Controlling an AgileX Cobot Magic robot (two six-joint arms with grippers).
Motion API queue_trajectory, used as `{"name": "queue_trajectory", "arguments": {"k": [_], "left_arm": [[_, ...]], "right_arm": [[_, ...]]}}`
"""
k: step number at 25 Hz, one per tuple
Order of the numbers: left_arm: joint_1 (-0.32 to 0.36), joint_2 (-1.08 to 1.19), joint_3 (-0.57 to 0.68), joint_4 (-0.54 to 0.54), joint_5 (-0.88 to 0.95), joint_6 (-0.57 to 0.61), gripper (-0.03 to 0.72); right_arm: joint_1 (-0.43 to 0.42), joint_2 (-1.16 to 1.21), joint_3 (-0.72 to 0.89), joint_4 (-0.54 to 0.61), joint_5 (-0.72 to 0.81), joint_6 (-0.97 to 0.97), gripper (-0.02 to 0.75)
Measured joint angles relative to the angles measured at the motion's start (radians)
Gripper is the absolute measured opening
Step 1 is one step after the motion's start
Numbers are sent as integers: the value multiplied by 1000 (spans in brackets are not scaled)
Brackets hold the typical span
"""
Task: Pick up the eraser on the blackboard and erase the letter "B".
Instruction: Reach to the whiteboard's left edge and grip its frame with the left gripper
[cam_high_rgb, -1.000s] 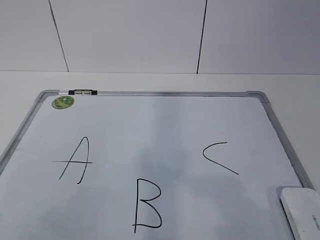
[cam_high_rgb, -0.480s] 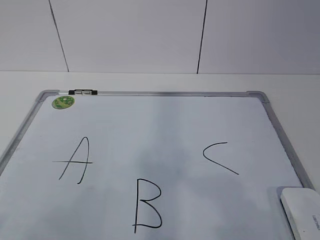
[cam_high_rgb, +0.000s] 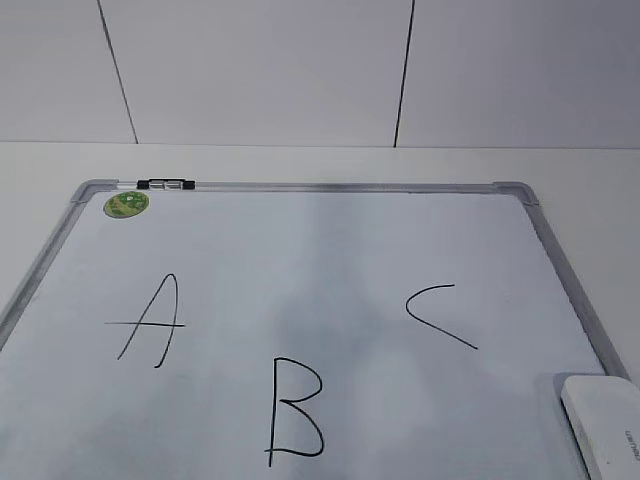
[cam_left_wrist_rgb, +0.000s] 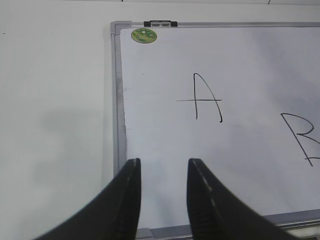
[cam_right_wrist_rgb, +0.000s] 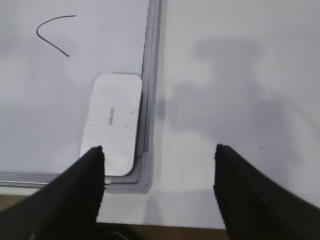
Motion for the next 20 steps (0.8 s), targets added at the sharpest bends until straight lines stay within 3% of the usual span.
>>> {"name": "queue_trajectory", "arguments": {"k": [7,13,20], "left_arm": [[0,40,0,2,0,0,240],[0,284,-6,2,4,0,241],[0,609,-88,8,-45,0,241]], "right_arm": [[0,170,-58,32,7,100,540],[0,271,-90,138,7,115,540],[0,375,-97,143,7,117,540]]}}
